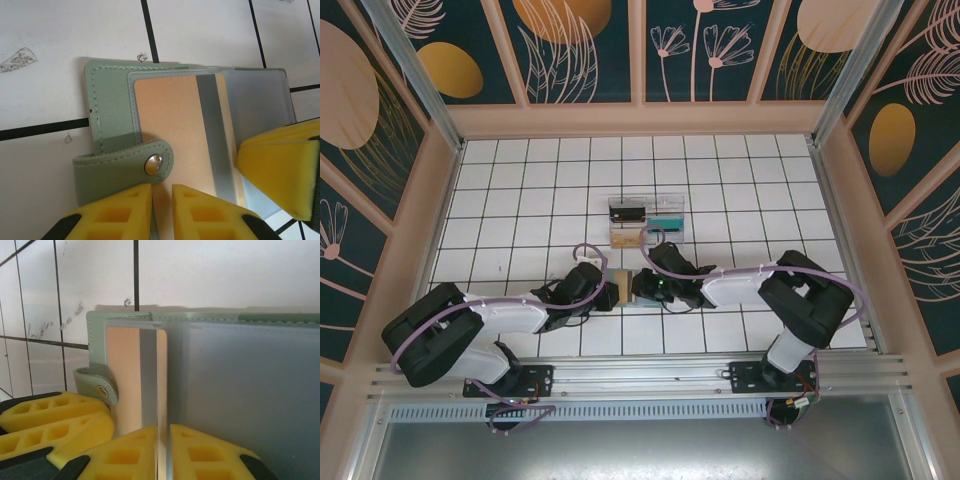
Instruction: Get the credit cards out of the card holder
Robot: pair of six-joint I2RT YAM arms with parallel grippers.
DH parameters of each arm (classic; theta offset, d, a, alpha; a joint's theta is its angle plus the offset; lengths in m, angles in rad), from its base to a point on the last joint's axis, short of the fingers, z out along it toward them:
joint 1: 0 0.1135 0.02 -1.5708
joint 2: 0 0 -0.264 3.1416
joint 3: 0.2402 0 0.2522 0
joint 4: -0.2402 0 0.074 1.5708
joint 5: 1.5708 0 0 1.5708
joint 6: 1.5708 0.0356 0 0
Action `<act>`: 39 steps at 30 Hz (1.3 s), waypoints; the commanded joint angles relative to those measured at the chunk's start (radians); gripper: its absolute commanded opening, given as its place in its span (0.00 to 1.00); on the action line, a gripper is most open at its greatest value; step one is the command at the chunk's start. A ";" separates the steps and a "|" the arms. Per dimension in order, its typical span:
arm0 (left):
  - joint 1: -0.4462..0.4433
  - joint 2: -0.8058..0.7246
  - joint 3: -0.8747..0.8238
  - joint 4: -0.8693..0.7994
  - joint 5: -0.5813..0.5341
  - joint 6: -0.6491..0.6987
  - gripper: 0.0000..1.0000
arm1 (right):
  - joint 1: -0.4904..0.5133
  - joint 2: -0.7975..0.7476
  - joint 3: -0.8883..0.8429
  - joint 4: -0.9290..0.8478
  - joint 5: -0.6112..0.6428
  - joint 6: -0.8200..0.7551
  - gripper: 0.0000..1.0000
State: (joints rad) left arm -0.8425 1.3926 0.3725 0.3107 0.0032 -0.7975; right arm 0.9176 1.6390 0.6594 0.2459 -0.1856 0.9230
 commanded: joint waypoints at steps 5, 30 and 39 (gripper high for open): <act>0.002 0.011 0.005 0.005 0.020 -0.011 0.19 | -0.005 0.024 0.009 0.021 -0.018 0.004 0.15; 0.002 0.003 -0.007 -0.019 -0.007 -0.022 0.18 | -0.051 -0.111 -0.111 0.038 -0.012 0.013 0.00; 0.002 0.011 0.000 -0.015 0.004 -0.016 0.17 | -0.050 -0.056 -0.093 0.077 -0.029 0.017 0.17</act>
State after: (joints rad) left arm -0.8425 1.3926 0.3725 0.3103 -0.0002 -0.8124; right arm 0.8719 1.5578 0.5594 0.2920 -0.2111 0.9329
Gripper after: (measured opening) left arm 0.172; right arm 0.158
